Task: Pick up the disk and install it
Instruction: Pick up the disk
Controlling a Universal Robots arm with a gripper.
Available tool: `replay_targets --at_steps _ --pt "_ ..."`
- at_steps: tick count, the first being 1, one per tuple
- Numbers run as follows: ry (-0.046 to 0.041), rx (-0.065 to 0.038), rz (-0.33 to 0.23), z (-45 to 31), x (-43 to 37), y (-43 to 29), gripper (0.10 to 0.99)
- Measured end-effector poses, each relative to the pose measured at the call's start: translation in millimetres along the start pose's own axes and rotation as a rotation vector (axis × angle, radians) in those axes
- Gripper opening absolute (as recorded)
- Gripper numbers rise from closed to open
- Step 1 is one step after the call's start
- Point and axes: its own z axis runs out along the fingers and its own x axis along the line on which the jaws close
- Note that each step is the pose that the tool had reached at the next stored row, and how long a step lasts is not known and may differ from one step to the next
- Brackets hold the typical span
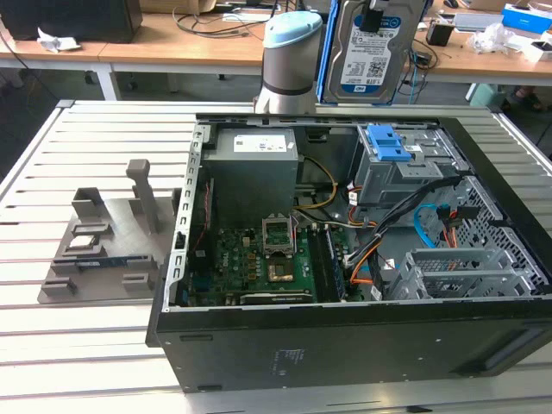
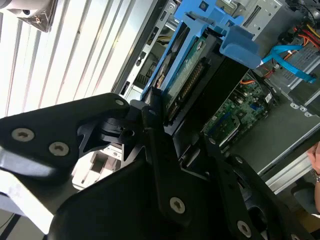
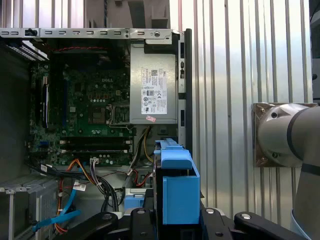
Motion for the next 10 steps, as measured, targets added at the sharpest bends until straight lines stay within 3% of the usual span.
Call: replay_targets --at_steps 2,5,10 --pt "-0.0001 0.000 0.000 -0.2 -0.1 -5.1 0.361" --pt "0.0000 0.000 0.000 -0.3 0.3 -5.6 0.361" --pt "0.0003 0.000 0.000 -0.5 23.1 -5.8 0.361"
